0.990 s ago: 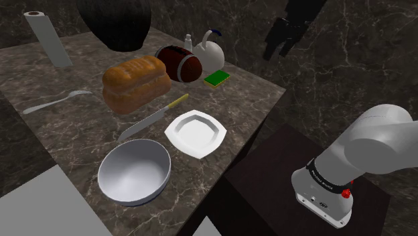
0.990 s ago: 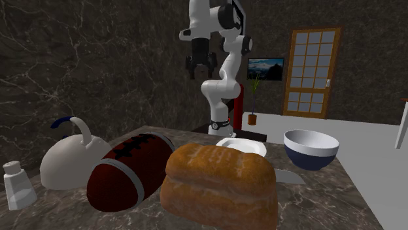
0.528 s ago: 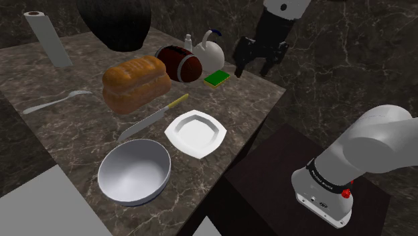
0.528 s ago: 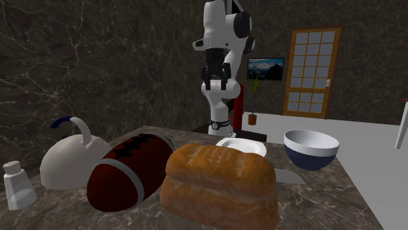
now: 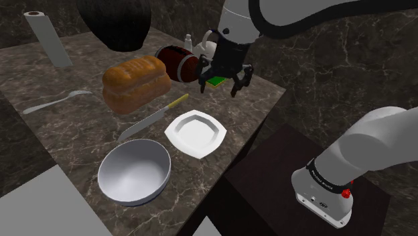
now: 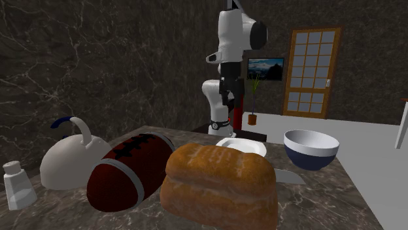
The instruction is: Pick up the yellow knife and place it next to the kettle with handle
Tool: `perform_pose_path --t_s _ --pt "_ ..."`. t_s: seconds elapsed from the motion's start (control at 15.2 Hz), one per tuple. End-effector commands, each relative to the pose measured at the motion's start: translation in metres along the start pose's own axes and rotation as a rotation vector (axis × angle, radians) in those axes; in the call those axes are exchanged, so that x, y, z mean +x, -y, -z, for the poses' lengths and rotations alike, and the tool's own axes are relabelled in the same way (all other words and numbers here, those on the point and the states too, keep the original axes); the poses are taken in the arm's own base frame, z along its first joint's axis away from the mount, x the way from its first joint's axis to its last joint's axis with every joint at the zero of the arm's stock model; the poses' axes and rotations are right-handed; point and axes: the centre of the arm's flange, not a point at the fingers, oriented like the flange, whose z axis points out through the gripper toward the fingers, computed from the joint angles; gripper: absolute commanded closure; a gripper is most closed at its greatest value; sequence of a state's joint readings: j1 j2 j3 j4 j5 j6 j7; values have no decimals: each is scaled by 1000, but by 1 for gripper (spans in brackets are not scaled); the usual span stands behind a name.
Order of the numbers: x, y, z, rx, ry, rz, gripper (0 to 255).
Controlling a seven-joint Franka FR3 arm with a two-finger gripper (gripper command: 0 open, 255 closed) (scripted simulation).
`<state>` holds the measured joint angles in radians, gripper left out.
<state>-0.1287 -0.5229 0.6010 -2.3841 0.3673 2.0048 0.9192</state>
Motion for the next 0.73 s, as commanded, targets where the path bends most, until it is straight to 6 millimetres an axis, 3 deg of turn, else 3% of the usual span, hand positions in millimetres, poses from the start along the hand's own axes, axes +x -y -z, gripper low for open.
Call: perform_pose_path --t_s 0.0,0.66 --pt "2 22 -15 -1 7 -90 0" --pt "27 129 -90 -20 35 -502 0"
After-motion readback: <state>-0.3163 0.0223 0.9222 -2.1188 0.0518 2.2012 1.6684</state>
